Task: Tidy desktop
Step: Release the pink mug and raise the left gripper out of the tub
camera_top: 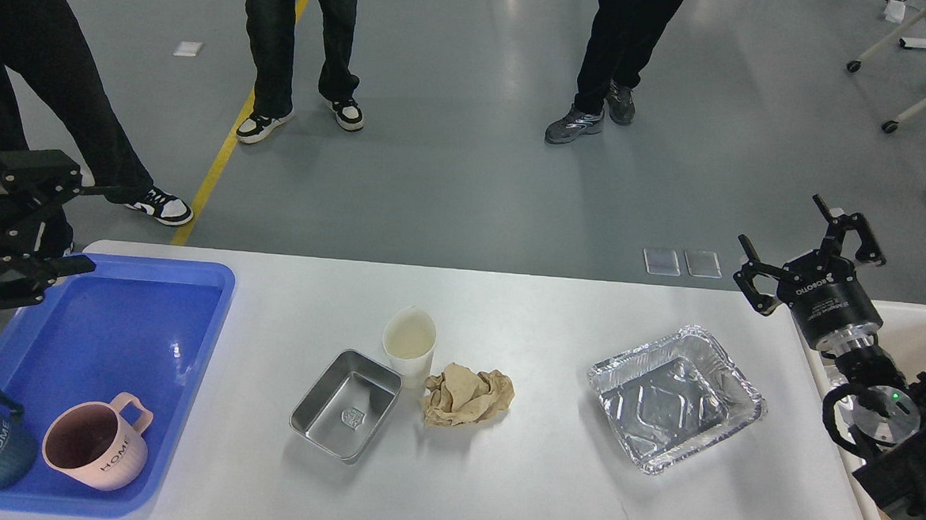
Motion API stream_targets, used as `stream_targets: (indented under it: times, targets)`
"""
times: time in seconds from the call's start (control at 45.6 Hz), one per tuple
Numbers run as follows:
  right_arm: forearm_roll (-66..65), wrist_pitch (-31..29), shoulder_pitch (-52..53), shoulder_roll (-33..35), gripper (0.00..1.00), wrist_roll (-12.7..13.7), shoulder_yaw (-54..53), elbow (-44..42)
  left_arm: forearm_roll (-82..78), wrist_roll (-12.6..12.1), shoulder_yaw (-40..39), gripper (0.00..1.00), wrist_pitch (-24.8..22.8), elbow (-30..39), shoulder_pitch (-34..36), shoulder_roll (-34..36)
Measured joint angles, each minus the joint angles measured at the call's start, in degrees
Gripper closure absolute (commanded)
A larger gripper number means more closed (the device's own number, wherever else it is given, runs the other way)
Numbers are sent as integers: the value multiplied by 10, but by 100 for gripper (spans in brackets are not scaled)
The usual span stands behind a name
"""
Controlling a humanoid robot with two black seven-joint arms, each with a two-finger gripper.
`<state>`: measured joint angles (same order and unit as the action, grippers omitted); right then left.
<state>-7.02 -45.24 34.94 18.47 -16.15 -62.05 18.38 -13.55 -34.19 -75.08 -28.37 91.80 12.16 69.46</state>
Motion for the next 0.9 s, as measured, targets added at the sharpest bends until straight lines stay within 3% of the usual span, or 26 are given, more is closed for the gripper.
stream_targets:
  times: [0.175,0.351,0.526,0.898]
  targets:
    - [0,0,0,1,0,0,0,0,38,22,-3,4,-79,8,-11,128]
    - [0,0,0,3,0,0,-1,0,31,58,8,4,-159,-25,-14,151]
    - [0,0,-7,10,0,0,-1,5,29,105,22,4,-180,-26,-16,150]
    - [0,1,-13,12,0,0,-1,15,28,121,48,4,-192,-33,-22,149]
